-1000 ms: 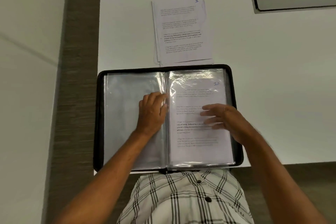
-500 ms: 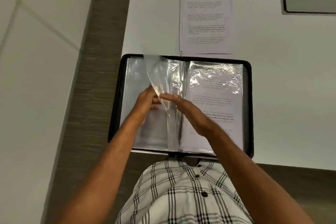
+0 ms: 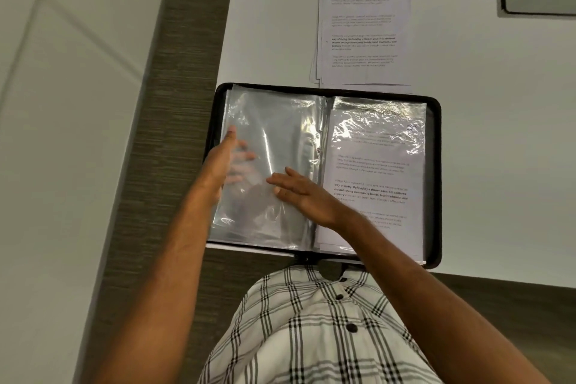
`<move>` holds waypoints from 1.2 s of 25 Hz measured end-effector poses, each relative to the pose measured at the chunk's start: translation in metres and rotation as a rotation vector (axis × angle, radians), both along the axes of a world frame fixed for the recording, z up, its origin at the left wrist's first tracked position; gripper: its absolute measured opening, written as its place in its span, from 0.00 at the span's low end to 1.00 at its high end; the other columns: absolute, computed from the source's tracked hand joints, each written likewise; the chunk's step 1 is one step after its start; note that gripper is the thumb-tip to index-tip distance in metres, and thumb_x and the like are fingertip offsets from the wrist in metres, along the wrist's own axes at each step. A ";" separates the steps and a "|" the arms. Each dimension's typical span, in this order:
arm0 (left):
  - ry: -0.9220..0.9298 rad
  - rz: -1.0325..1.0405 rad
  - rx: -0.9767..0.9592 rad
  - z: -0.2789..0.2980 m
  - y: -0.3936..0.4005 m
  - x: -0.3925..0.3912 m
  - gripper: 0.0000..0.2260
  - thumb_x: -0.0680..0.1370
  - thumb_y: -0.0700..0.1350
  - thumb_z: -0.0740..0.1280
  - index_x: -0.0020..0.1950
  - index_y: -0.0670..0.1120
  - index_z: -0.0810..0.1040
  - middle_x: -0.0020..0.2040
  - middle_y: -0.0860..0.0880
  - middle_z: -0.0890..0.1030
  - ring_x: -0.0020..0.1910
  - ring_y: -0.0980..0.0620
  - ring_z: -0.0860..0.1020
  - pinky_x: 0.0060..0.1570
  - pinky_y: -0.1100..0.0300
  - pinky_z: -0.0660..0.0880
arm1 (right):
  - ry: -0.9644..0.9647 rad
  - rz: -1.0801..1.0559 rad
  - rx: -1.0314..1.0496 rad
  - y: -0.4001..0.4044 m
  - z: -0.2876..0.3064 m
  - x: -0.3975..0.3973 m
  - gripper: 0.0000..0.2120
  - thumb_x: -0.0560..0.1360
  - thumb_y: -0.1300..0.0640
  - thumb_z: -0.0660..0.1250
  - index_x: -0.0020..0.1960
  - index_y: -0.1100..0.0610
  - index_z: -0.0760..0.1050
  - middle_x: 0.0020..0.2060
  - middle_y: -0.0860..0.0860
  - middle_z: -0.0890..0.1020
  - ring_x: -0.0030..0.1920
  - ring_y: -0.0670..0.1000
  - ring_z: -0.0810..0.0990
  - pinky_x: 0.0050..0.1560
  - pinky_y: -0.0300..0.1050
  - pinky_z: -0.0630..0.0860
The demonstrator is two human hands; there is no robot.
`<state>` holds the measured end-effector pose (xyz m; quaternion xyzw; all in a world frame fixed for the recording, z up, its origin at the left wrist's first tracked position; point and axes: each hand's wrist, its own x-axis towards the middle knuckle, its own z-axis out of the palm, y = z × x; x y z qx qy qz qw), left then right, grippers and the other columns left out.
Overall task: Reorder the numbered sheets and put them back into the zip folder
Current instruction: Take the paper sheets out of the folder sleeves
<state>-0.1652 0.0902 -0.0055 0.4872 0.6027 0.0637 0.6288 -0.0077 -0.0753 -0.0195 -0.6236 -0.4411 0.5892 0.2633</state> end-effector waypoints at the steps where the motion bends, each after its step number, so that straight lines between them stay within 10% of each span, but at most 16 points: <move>1: 0.072 -0.017 0.074 -0.001 0.002 0.000 0.21 0.82 0.63 0.60 0.61 0.49 0.79 0.52 0.49 0.86 0.50 0.48 0.83 0.47 0.53 0.76 | -0.031 0.020 0.007 -0.001 -0.004 0.000 0.23 0.86 0.41 0.57 0.80 0.45 0.68 0.82 0.44 0.64 0.83 0.43 0.48 0.83 0.59 0.48; 5: 0.461 -0.212 0.404 -0.004 0.008 0.001 0.15 0.79 0.44 0.65 0.66 0.47 0.75 0.55 0.48 0.80 0.47 0.51 0.78 0.41 0.55 0.74 | -0.070 -0.051 0.054 -0.006 -0.011 0.007 0.19 0.85 0.45 0.62 0.74 0.45 0.75 0.77 0.46 0.73 0.80 0.46 0.64 0.80 0.56 0.62; 10: 0.858 -0.585 0.728 -0.004 -0.012 0.022 0.31 0.78 0.46 0.72 0.77 0.44 0.63 0.71 0.38 0.70 0.67 0.36 0.72 0.64 0.40 0.73 | -0.411 -0.419 0.229 -0.031 -0.016 0.044 0.12 0.83 0.53 0.66 0.66 0.50 0.79 0.63 0.48 0.81 0.63 0.47 0.76 0.66 0.55 0.76; 17: 0.342 -1.162 0.851 -0.022 -0.085 0.097 0.36 0.79 0.58 0.69 0.82 0.49 0.56 0.83 0.44 0.52 0.81 0.43 0.51 0.79 0.40 0.52 | -0.793 -0.612 0.077 -0.087 -0.044 0.123 0.31 0.79 0.48 0.72 0.78 0.56 0.67 0.79 0.56 0.67 0.78 0.58 0.63 0.79 0.59 0.62; 23: 0.351 -1.159 0.816 -0.048 -0.093 0.142 0.48 0.77 0.65 0.67 0.84 0.47 0.42 0.83 0.46 0.36 0.82 0.44 0.38 0.79 0.42 0.40 | -0.967 -0.455 -0.161 -0.106 -0.053 0.150 0.50 0.77 0.27 0.60 0.86 0.56 0.45 0.85 0.57 0.45 0.84 0.63 0.42 0.81 0.65 0.47; 30: 0.354 -1.141 0.810 -0.063 -0.087 0.142 0.55 0.73 0.75 0.62 0.82 0.47 0.34 0.82 0.47 0.31 0.81 0.47 0.32 0.76 0.44 0.32 | -1.043 -0.374 -0.163 -0.108 -0.048 0.150 0.45 0.78 0.27 0.56 0.85 0.52 0.51 0.85 0.57 0.46 0.84 0.64 0.42 0.80 0.68 0.46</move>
